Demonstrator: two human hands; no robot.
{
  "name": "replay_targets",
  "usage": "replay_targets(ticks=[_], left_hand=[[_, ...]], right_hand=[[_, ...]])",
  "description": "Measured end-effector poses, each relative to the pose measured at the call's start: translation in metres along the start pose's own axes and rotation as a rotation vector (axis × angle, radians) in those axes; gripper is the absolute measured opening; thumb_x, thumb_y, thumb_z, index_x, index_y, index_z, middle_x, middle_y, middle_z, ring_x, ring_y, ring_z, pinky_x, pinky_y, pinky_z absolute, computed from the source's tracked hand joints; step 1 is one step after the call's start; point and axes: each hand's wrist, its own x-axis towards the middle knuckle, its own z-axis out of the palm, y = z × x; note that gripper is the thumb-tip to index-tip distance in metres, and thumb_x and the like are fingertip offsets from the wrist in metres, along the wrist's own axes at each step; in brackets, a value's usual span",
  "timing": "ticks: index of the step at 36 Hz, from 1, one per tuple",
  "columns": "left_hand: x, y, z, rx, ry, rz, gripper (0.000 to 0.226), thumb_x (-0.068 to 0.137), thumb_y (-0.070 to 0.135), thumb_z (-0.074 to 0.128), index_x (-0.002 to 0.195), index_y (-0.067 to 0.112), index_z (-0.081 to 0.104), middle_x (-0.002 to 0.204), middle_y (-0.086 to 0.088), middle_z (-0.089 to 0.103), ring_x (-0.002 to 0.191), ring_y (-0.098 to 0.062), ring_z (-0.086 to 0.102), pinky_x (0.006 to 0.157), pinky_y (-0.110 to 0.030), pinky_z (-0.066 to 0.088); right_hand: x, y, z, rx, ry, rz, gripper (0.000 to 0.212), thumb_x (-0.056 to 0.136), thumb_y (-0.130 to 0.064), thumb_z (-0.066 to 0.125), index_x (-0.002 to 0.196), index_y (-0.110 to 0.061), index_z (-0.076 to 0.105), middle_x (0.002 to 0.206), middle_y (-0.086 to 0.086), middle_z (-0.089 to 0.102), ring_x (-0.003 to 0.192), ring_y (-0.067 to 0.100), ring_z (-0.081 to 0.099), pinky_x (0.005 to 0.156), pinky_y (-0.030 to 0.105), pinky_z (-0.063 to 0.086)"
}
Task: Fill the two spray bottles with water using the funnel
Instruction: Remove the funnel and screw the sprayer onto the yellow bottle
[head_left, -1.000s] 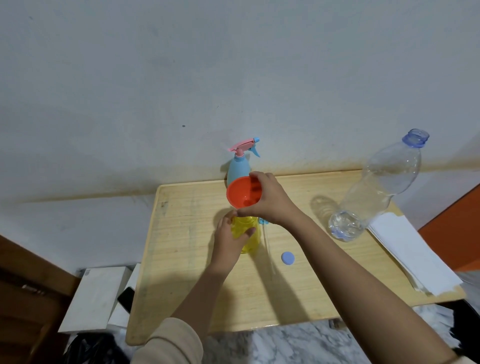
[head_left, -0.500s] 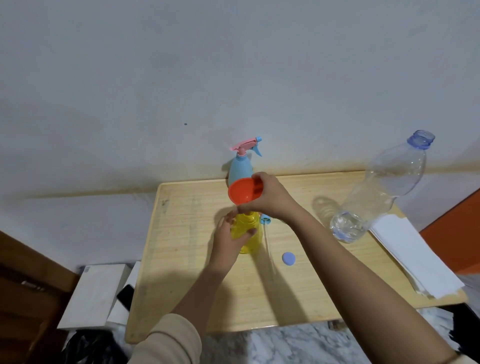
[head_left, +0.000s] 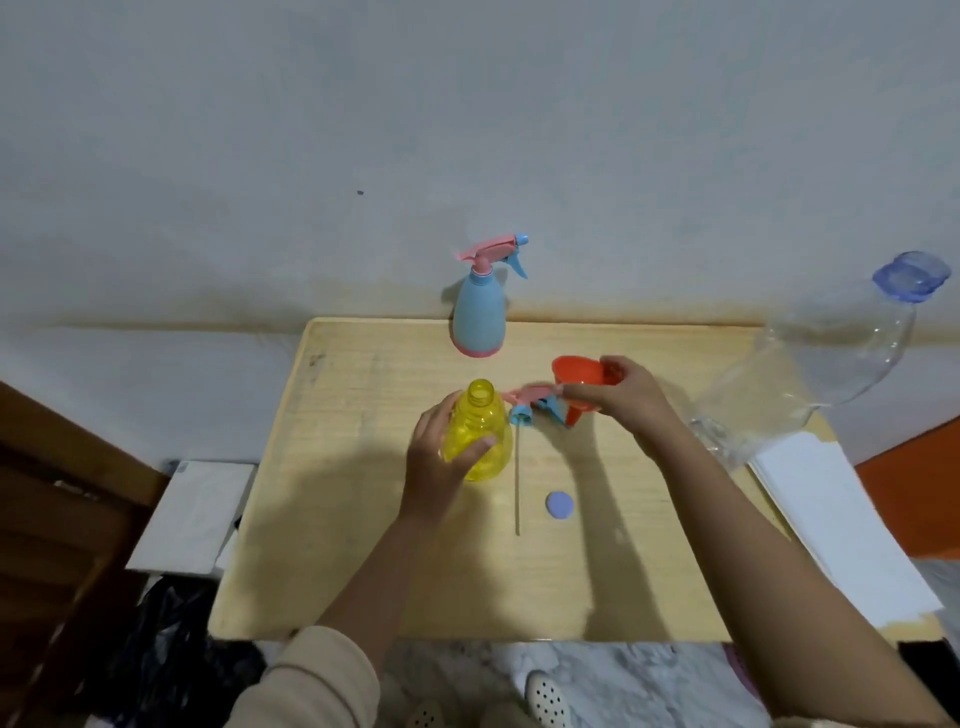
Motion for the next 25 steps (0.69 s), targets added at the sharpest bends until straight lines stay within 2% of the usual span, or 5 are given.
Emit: replay_targets(ticks=[5, 9, 14, 20, 25], left_hand=[[-0.006, -0.003, 0.008, -0.005, 0.046, -0.027, 0.062, 0.071, 0.054, 0.067, 0.127, 0.040, 0.046, 0.120, 0.026, 0.048, 0.118, -0.009, 0.050, 0.102, -0.032, 0.043], [-0.005, -0.005, 0.012, -0.011, 0.085, -0.015, 0.057, 0.073, 0.039, 0.073, 0.123, 0.041, 0.046, 0.119, 0.026, 0.048, 0.115, -0.009, 0.052, 0.099, -0.028, 0.044], [-0.006, -0.008, 0.013, -0.042, 0.101, -0.033, 0.060, 0.070, 0.041, 0.075, 0.124, 0.038, 0.047, 0.120, 0.024, 0.050, 0.112, 0.005, 0.051, 0.095, -0.016, 0.043], [-0.005, -0.008, 0.013, -0.069, 0.093, -0.069, 0.060, 0.070, 0.035, 0.076, 0.124, 0.036, 0.049, 0.120, 0.021, 0.050, 0.114, -0.008, 0.053, 0.096, -0.019, 0.044], [-0.005, -0.009, 0.012, -0.074, 0.079, -0.053, 0.060, 0.073, 0.035, 0.077, 0.125, 0.038, 0.048, 0.122, 0.018, 0.051, 0.115, -0.001, 0.051, 0.095, -0.014, 0.041]], right_hand=[[0.012, 0.037, 0.004, -0.230, 0.010, 0.086, 0.090, 0.063, -0.029, 0.085, 0.135, 0.000, 0.039, 0.133, 0.017, 0.039, 0.115, 0.028, 0.048, 0.077, 0.028, 0.038], [0.020, 0.047, 0.006, -0.303, 0.037, 0.097, 0.091, 0.062, -0.032, 0.086, 0.132, 0.000, 0.037, 0.136, 0.017, 0.033, 0.120, 0.030, 0.044, 0.084, 0.028, 0.037], [0.024, 0.054, 0.010, -0.345, -0.017, 0.060, 0.099, 0.060, -0.032, 0.087, 0.138, -0.004, 0.033, 0.138, 0.015, 0.033, 0.125, 0.028, 0.040, 0.089, 0.028, 0.036], [0.028, 0.056, 0.009, -0.347, -0.038, 0.020, 0.116, 0.056, -0.036, 0.089, 0.148, -0.017, 0.020, 0.146, 0.013, 0.029, 0.135, 0.029, 0.029, 0.104, 0.040, 0.035], [0.022, 0.043, 0.020, -0.343, 0.112, -0.263, 0.082, 0.069, -0.025, 0.080, 0.138, -0.010, 0.038, 0.141, 0.013, 0.033, 0.134, 0.026, 0.030, 0.104, 0.030, 0.030]])
